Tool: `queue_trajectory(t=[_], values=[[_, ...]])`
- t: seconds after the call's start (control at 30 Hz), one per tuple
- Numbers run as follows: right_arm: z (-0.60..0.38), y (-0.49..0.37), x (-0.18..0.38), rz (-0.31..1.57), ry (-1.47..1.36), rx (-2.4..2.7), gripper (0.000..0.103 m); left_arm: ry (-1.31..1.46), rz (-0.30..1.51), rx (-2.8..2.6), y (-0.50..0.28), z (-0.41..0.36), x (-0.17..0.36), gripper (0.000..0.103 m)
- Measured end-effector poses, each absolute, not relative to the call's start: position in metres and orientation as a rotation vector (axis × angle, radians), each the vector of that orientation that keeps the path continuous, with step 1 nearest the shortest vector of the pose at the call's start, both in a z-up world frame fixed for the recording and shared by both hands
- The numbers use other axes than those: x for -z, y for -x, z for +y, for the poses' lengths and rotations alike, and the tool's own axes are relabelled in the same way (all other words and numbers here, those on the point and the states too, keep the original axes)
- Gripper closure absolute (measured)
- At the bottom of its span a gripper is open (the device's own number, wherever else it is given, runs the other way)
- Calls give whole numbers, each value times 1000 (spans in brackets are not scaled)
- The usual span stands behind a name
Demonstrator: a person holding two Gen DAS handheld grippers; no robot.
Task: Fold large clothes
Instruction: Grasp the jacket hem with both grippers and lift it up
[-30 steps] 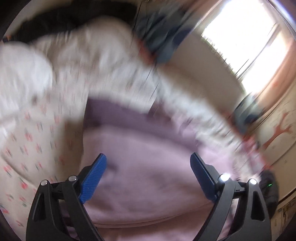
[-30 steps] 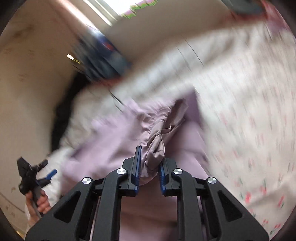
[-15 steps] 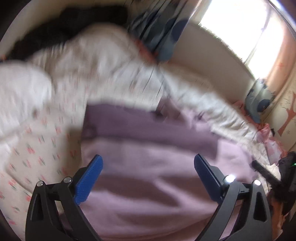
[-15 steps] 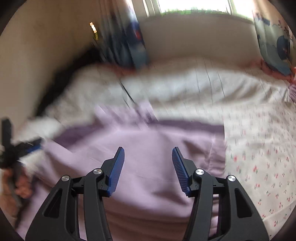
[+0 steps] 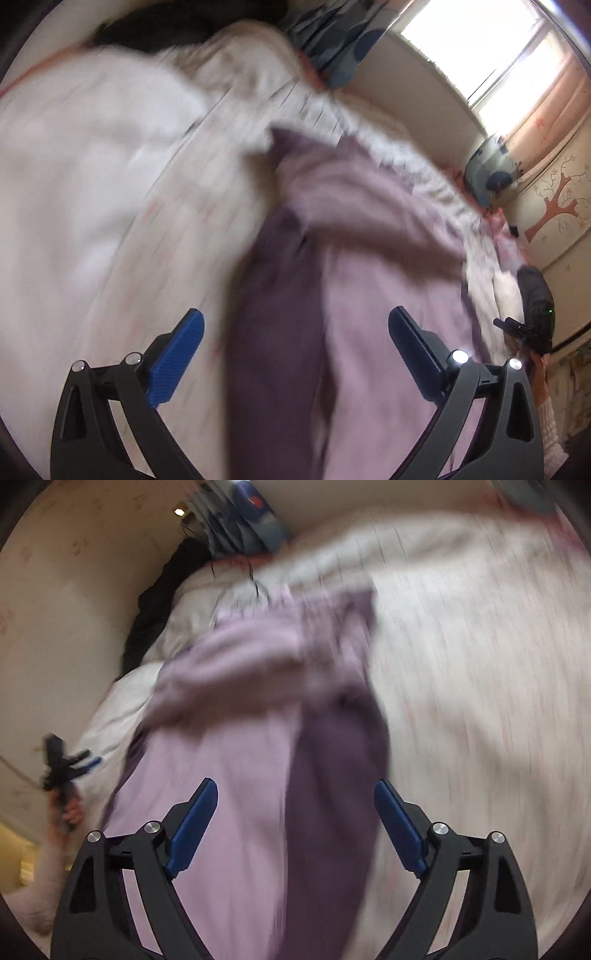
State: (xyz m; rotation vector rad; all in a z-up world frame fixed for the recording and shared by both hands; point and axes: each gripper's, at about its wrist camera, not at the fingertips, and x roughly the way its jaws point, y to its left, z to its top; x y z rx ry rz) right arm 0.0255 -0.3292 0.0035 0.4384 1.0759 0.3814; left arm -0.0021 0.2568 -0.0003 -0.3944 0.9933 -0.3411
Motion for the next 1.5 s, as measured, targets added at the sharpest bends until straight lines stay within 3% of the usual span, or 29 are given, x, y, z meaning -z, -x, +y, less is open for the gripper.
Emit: queue_trajectory(t=[0.17, 0.37, 0.83, 0.87, 0.9, 0.93, 0.97, 1.0, 1.1, 1.3, 1.5], values=[[-337, 48, 31, 1201, -573, -453, 20, 518, 1150, 363, 77, 274, 40, 7], [-319, 96, 40, 1252, -695, -564, 19, 653, 1202, 537, 139, 261, 54, 7], [-315, 108, 56, 1235, -815, -613, 18, 781, 1269, 486, 162, 258, 78, 8], [-313, 108, 56, 1222, -812, -615, 34, 763, 1272, 474, 161, 256, 77, 13], [-311, 109, 56, 1210, -813, -613, 47, 743, 1278, 458, 163, 254, 75, 26], [-311, 111, 55, 1188, -807, -593, 69, 739, 1283, 447, 164, 253, 74, 35], [-307, 111, 55, 1165, -813, -591, 73, 735, 1297, 427, 165, 252, 73, 58], [-306, 112, 53, 1139, -817, -591, 75, 748, 1300, 429, 167, 252, 71, 73], [-299, 116, 35, 1030, -841, -599, 80, 752, 1284, 427, 170, 250, 59, 86], [-293, 126, -50, 799, -853, -675, 84, 801, 1070, 558, 184, 250, -25, 90], [-300, 174, -124, 725, -753, -751, 84, 774, 943, 672, 232, 265, -101, 90]])
